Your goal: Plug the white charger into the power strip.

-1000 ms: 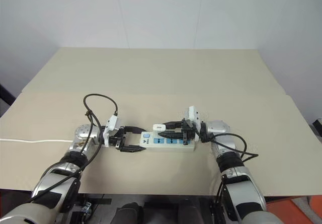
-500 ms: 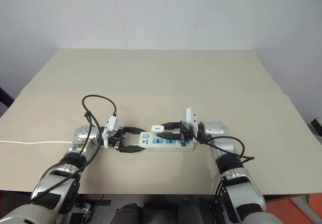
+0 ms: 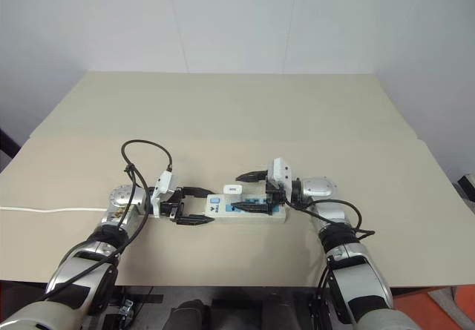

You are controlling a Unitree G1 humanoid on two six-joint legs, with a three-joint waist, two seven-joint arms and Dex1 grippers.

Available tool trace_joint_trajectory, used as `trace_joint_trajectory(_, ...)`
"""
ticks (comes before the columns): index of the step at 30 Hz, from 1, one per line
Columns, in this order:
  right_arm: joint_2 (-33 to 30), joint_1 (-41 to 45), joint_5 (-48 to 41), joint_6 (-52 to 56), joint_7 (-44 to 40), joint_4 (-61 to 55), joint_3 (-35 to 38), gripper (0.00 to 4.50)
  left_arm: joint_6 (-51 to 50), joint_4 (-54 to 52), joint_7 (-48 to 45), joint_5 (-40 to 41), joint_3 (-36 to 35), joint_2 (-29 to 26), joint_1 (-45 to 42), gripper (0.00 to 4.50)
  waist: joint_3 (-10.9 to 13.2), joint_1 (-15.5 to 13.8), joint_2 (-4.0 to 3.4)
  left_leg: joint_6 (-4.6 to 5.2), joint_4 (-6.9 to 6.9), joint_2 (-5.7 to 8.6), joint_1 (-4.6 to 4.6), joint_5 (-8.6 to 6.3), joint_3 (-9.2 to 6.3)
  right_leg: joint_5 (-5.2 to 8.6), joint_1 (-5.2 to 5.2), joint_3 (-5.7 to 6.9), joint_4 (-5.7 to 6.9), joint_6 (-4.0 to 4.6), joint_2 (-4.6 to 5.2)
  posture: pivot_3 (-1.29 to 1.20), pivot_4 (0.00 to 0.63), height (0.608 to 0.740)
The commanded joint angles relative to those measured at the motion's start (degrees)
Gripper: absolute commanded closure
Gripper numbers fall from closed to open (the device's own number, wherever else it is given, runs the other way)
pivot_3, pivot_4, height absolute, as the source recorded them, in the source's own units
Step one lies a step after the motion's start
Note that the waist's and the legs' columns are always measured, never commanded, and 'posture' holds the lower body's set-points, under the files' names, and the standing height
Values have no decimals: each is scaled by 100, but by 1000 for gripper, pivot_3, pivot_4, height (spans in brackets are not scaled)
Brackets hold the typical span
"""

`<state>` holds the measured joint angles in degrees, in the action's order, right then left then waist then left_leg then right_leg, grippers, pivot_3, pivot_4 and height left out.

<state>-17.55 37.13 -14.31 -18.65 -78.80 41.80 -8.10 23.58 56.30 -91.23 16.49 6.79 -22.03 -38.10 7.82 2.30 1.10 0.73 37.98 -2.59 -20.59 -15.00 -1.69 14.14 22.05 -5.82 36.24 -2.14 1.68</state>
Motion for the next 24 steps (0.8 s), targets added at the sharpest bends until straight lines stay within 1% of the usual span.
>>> trace_joint_trajectory(1, -135, -162, 137, -1, -179, 232, -19, 37, 8, -124, -127, -54, 66, 68, 32, 1276, 0, -3, 0, 0, 0, 0, -1, 0, 0, 0, 1, 0, 0, 0, 0, 0, 150, 740)
trace_joint_trajectory(4, -219, -140, 105, -49, -330, 178, 9, 37, -135, -145, -127, -22, 41, 80, -5, 1276, 0, -11, 0, 0, 0, 0, -4, 0, 0, 0, 1, 0, -2, 0, 0, 0, 150, 740)
trace_joint_trajectory(7, -232, -152, 176, -498, -68, 147, 129, 37, -307, -173, -102, 52, -152, 157, -82, 1276, 0, -9, 0, 0, 0, 0, -6, 0, 0, 0, 3, 0, -4, 0, 0, 0, 150, 740)
trace_joint_trajectory(10, -351, -113, -65, -332, -229, 2, 284, 0, -651, -553, -124, 319, -63, 48, -63, 234, 5, -10, 2, 0, 0, 0, -12, 0, -1, 0, 8, 0, -2, -1, 0, 0, 150, 740)
trace_joint_trajectory(11, -402, -110, -118, -325, -266, -47, 334, 0, -732, -697, -127, 391, -80, 29, -42, 41, 7, -7, 2, -1, 0, 1, -18, 0, -2, 0, 13, 0, -3, -1, 0, 0, 150, 740)
trace_joint_trajectory(14, -602, -132, -217, -366, -319, -237, 485, 0, -901, -1262, -127, 594, -82, -141, 105, 41, 12, 16, 0, 0, 0, 0, -32, 0, -2, 0, 28, 0, -4, 0, 0, 0, 150, 740)
trace_joint_trajectory(16, -812, -199, -332, -284, -422, -493, 588, 0, -1006, -1809, -127, 808, -261, -256, 310, 41, 16, 26, -5, 0, -3, -3, -44, 0, -3, 0, 38, 0, -8, 0, -1, 0, 150, 740)
trace_joint_trajectory(18, -1163, -327, -476, 27, -600, -896, 694, 0, -1501, -2614, -127, 1115, -228, -733, 616, 41, 31, 61, -12, 0, -9, -4, -52, 0, -2, 0, 47, 0, -14, 0, 0, 0, 150, 740)
trace_joint_trajectory(20, -1680, -467, -600, 446, -801, -1313, 793, 0, -1870, -3323, -127, 1405, -169, -1445, 963, 41, 47, 97, -19, 0, -16, -9, -64, 0, 0, -1, 65, -3, -11, 2, -1, 0, 150, 740)
trace_joint_trajectory(22, -2264, -575, -610, 842, -906, -1641, 878, 0, -1849, -3568, -127, 1395, -184, -2177, 1236, 41, 62, 104, -28, 0, -19, -11, -80, 0, 0, 0, 90, -3, -8, 4, -1, 0, 150, 740)
trace_joint_trajectory(24, -2757, -675, -583, 1022, -975, -1864, 954, 0, -1582, -3418, -127, 1126, -268, -2701, 1369, 41, 77, 93, -40, 0, -20, -11, -83, 0, 1, 1, 97, -3, -9, 6, 0, 0, 150, 740)
